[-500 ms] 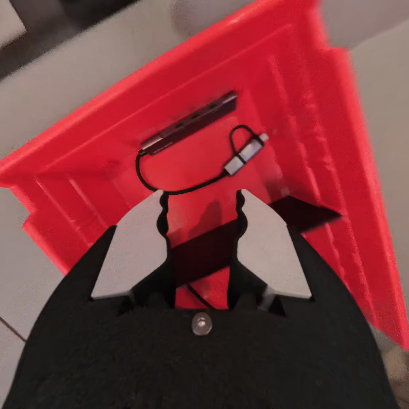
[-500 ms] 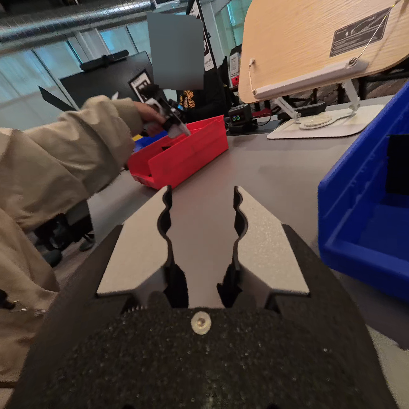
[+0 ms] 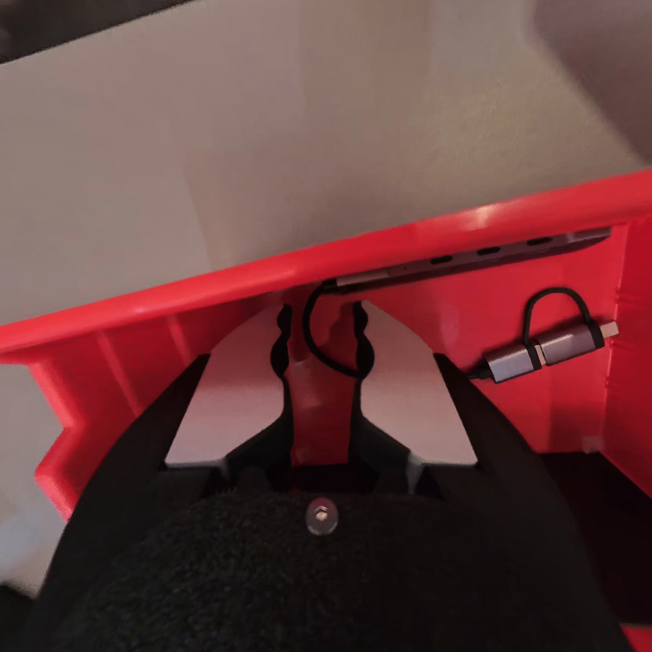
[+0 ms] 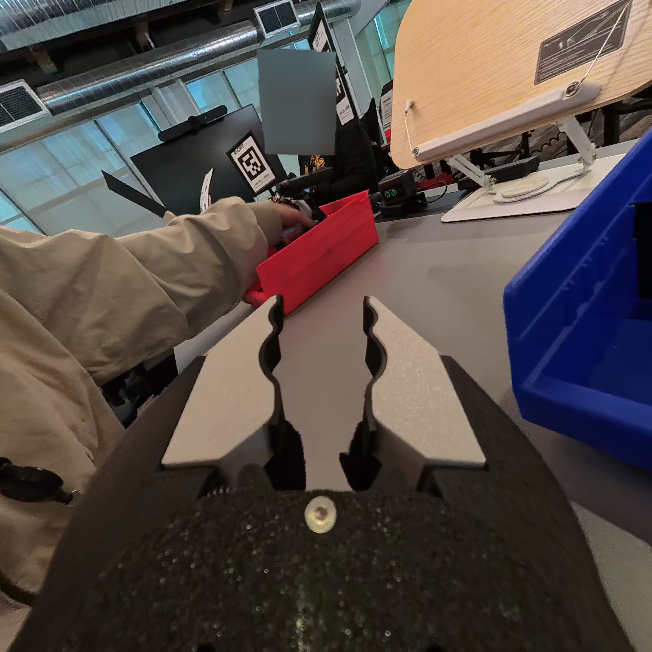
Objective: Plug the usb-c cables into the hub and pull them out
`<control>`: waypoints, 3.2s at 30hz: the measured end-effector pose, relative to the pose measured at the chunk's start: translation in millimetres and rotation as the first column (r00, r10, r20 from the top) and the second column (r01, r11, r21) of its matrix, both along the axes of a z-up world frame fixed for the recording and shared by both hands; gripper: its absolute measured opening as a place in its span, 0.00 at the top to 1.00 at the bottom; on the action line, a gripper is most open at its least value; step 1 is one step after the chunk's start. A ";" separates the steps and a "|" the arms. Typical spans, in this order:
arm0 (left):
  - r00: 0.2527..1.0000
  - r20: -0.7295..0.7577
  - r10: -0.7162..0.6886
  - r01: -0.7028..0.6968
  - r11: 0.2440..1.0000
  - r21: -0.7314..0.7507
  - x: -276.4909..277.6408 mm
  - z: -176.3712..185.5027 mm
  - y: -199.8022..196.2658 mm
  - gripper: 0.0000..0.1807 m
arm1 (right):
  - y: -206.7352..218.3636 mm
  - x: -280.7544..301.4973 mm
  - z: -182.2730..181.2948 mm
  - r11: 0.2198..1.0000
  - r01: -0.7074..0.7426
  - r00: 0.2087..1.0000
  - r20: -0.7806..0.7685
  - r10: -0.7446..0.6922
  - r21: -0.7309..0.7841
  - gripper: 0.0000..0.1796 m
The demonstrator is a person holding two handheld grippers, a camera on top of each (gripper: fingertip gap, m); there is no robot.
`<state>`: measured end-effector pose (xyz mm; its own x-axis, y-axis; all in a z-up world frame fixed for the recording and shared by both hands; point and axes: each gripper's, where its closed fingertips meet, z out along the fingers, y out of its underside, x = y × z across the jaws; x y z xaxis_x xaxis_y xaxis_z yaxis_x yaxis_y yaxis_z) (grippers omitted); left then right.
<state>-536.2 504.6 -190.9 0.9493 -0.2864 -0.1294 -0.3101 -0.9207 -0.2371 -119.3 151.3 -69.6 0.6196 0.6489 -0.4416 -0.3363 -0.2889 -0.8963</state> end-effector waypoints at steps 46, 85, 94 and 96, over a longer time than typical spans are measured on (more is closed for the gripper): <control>0.506 -0.024 -0.862 0.638 0.356 0.683 245.0 229.9 -256.9 0.99 | 60.7 -94.0 99.4 0.830 -0.208 0.878 0.473 -0.074 0.518 0.89; 0.906 0.323 -0.275 0.020 0.788 0.615 126.1 61.1 -259.5 0.95 | 185.3 -154.4 -31.9 0.809 -0.233 0.662 0.697 -0.275 0.539 0.95; 0.813 0.518 -0.266 -0.101 0.811 0.576 118.3 90.5 -267.3 0.82 | 195.0 -144.8 -33.1 0.843 -0.193 0.700 0.672 -0.240 0.502 0.95; 0.806 0.555 -0.205 -0.176 0.812 0.556 91.7 100.7 -261.6 0.81 | 195.2 -145.9 -35.2 0.846 -0.198 0.698 0.677 -0.232 0.494 0.95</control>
<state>-444.4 243.1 -90.2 0.8887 -0.3570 0.2877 0.0460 -0.5549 -0.8306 -265.2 346.6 -104.8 0.6077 0.6171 0.4999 0.4392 0.2633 -0.8589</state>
